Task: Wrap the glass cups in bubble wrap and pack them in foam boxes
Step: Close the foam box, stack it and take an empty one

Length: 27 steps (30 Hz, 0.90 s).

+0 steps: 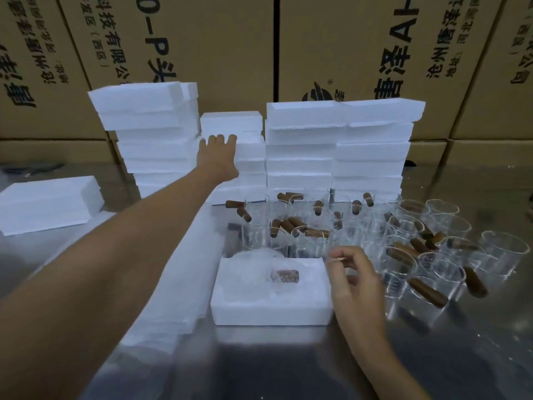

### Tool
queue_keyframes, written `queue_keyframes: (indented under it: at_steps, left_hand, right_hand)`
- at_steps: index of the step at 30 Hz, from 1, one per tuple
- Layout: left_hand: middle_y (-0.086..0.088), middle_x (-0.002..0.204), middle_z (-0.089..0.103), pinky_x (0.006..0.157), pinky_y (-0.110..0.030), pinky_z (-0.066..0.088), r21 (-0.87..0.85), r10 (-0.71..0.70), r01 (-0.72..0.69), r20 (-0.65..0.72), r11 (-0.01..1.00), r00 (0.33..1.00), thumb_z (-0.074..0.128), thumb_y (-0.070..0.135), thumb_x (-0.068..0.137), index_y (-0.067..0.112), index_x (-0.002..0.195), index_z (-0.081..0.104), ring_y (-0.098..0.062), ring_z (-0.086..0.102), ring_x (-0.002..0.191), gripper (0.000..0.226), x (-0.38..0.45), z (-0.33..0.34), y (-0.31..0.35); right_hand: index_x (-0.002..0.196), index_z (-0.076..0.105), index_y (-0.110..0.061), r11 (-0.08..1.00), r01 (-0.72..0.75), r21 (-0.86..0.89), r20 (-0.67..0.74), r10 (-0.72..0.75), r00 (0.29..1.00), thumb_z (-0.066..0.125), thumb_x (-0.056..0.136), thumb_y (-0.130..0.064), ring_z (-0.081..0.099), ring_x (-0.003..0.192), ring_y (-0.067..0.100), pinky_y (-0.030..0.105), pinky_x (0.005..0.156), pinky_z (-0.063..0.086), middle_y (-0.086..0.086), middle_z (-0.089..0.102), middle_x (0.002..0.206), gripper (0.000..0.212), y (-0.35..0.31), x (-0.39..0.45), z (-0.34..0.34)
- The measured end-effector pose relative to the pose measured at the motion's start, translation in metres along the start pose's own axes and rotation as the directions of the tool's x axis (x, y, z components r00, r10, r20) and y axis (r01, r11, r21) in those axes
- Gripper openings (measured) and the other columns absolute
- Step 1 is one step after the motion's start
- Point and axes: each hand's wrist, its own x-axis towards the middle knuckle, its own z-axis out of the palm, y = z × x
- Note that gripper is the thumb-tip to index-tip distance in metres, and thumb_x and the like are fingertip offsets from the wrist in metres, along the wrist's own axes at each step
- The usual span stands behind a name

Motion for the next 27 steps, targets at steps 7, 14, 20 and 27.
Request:
queue_keyframes:
  at_steps: [7, 14, 20, 27]
  left_hand:
    - [-0.015, 0.124, 0.054, 0.111, -0.051, 0.028, 0.195, 0.171, -0.126, -0.237, 0.973, 0.956, 0.060, 0.010, 0.083, 0.013, 0.139, 0.041, -0.034, 0.049, 0.118, 0.059, 0.001, 0.008, -0.012]
    - [-0.016, 0.108, 0.055, 0.083, -0.045, 0.042, 0.152, 0.290, -0.253, -0.320, 0.955, 0.902, 0.058, 0.013, 0.080, 0.006, 0.127, 0.047, -0.035, 0.052, 0.094, 0.048, -0.054, -0.034, -0.016]
    - [-0.018, 0.112, 0.048, 0.082, -0.046, 0.041, 0.225, 0.381, -0.311, -0.437, 0.923, 0.815, 0.049, 0.019, 0.087, 0.000, 0.118, 0.055, -0.035, 0.047, 0.092, 0.037, -0.108, -0.079, -0.011]
    - [-0.001, 0.108, 0.055, 0.075, -0.036, 0.042, -0.297, 0.328, -0.468, -0.418, 0.832, 0.847, 0.036, 0.031, 0.088, 0.023, 0.131, 0.051, -0.019, 0.051, 0.087, 0.047, -0.156, -0.110, 0.017]
  right_hand:
    - [0.088, 0.064, -0.024, 0.999, -0.024, 0.030, 0.016, 0.024, 1.000, 0.064, 0.088, -0.004, 0.062, 0.095, 0.014, 0.027, 0.079, 0.047, -0.005, 0.067, 0.099, 0.020, 0.002, 0.001, 0.000]
    - [0.088, 0.064, -0.020, 0.999, -0.040, 0.033, -0.014, 0.041, 0.999, 0.063, 0.090, -0.003, 0.059, 0.088, 0.002, 0.008, 0.070, 0.042, -0.005, 0.067, 0.098, 0.017, -0.003, -0.001, -0.002]
    - [0.091, 0.063, -0.023, 0.999, -0.045, 0.016, -0.040, 0.046, 0.998, 0.063, 0.092, -0.010, 0.059, 0.094, 0.011, 0.018, 0.073, 0.043, -0.007, 0.065, 0.102, 0.013, -0.007, -0.008, -0.005]
    - [0.128, 0.050, -0.037, 0.973, -0.185, -0.138, 0.265, 0.216, 0.940, 0.065, 0.090, -0.024, 0.057, 0.110, 0.005, 0.034, 0.092, 0.050, -0.015, 0.055, 0.126, 0.043, -0.005, -0.021, -0.013]
